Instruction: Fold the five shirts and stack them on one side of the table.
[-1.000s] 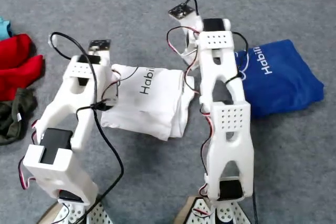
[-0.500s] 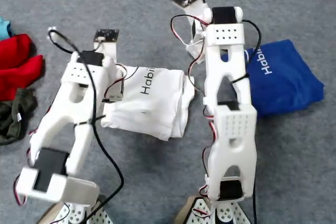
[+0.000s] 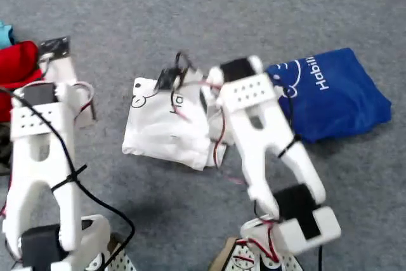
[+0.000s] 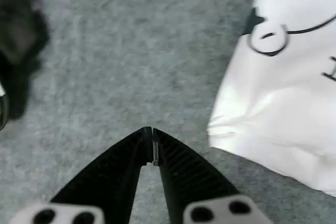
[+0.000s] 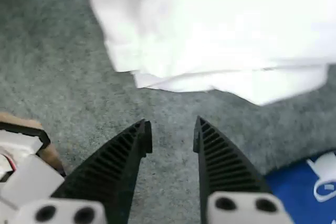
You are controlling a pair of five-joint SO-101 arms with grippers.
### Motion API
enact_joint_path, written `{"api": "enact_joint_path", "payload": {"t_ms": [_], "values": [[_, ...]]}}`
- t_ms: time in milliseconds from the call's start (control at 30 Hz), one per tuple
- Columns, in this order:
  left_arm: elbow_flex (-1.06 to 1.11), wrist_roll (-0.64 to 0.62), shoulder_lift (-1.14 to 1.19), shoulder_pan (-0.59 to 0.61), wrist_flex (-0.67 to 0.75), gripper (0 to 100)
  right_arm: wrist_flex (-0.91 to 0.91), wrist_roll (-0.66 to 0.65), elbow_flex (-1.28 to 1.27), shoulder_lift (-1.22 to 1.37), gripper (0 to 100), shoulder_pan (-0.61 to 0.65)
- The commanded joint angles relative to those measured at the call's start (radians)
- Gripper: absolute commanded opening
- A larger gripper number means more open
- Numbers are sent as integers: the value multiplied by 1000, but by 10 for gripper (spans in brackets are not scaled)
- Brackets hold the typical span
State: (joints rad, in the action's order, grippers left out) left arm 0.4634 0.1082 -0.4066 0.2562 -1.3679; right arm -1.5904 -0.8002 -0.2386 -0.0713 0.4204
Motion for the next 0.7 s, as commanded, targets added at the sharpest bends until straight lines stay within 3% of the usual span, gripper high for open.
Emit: {"api": "enact_joint_path", "payload": {"t_ms": [0,267,667], "values": [[43,35,-53,78,0,19,89,-68,-128,-113,155,71],[133,89,-117,184,2,19,302,-68,-282,-131,156,171],[147,115,-183,235,-2,19,531,-69,-328,68,116,56]]}}
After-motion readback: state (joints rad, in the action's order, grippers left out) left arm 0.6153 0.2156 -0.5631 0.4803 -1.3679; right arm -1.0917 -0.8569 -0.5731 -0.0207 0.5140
